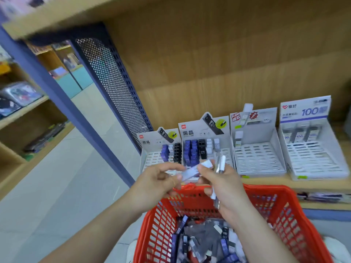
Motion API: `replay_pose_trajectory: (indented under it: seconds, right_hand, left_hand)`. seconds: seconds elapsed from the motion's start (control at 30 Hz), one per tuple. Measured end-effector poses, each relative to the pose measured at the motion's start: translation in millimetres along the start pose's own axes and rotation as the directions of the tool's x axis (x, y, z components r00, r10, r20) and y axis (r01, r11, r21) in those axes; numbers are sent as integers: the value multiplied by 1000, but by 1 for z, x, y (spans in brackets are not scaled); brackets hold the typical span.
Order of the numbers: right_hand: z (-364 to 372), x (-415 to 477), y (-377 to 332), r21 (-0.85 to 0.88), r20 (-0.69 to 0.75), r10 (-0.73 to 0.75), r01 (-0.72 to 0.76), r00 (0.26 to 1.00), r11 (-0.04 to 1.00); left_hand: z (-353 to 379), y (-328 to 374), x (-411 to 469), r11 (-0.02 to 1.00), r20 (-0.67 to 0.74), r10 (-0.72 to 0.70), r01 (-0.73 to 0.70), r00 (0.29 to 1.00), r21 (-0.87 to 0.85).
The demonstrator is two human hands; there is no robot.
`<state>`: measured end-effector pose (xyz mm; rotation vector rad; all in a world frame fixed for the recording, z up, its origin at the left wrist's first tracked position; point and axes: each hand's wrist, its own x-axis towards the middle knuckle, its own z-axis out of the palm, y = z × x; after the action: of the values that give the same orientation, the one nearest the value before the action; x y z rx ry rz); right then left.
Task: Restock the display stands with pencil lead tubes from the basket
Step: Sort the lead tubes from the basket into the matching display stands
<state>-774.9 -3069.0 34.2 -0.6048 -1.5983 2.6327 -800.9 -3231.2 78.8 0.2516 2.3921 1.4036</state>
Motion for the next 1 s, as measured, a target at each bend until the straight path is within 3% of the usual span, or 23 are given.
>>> replay_pose_trajectory:
  seconds: [0.13, 0.27, 0.37, 0.43, 0.47, 0.53, 0.6, 0.67, 0.77, 1.0]
  right_hand:
    - [-15, -10, -8, -96, -47, -75, 71, 996, 993]
    - [-40, -13, -18, -254, 99, -107, 129, 989, 959]
    - [-57, -7, -25, -297, 202, -138, 195, 970, 935]
    - [-72, 4, -25, -293, 118, -146, 175, 982, 940]
    - [-81, 10, -24, -239, 22, -125, 126, 992, 963]
    - [-101, 21, -21, 57, -140, -3, 11, 990, 998]
    - [-120, 28, -17, 378, -167, 123, -52, 978, 924]
    - [-134, 35, -10, 547, -141, 168, -64, 976, 835]
    - [-142, 47, 4, 629, -125, 171, -55, 977, 776]
    - [-134, 68, 16, 624, -190, 189, -30, 963, 781]
  left_hand:
    - [29, 7, -11, 989, 1, 120, -120, 993, 87]
    - [51, 30, 4, 986, -98, 146, -152, 984, -62]
    - [62, 43, 20, 979, -38, 202, -200, 979, 43]
    - [67, 47, 38, 976, -46, 201, -196, 979, 100]
    - [69, 48, 49, 975, -75, 201, -192, 977, 110]
    - [69, 51, 76, 979, -165, 195, -181, 967, 99]
    - [69, 52, 105, 970, -231, 222, -189, 947, 155]
    - [70, 48, 134, 945, -256, 256, -186, 932, 267]
    - [77, 37, 170, 893, -235, 286, -169, 929, 418]
    - [96, 8, 213, 788, -125, 318, -189, 940, 586]
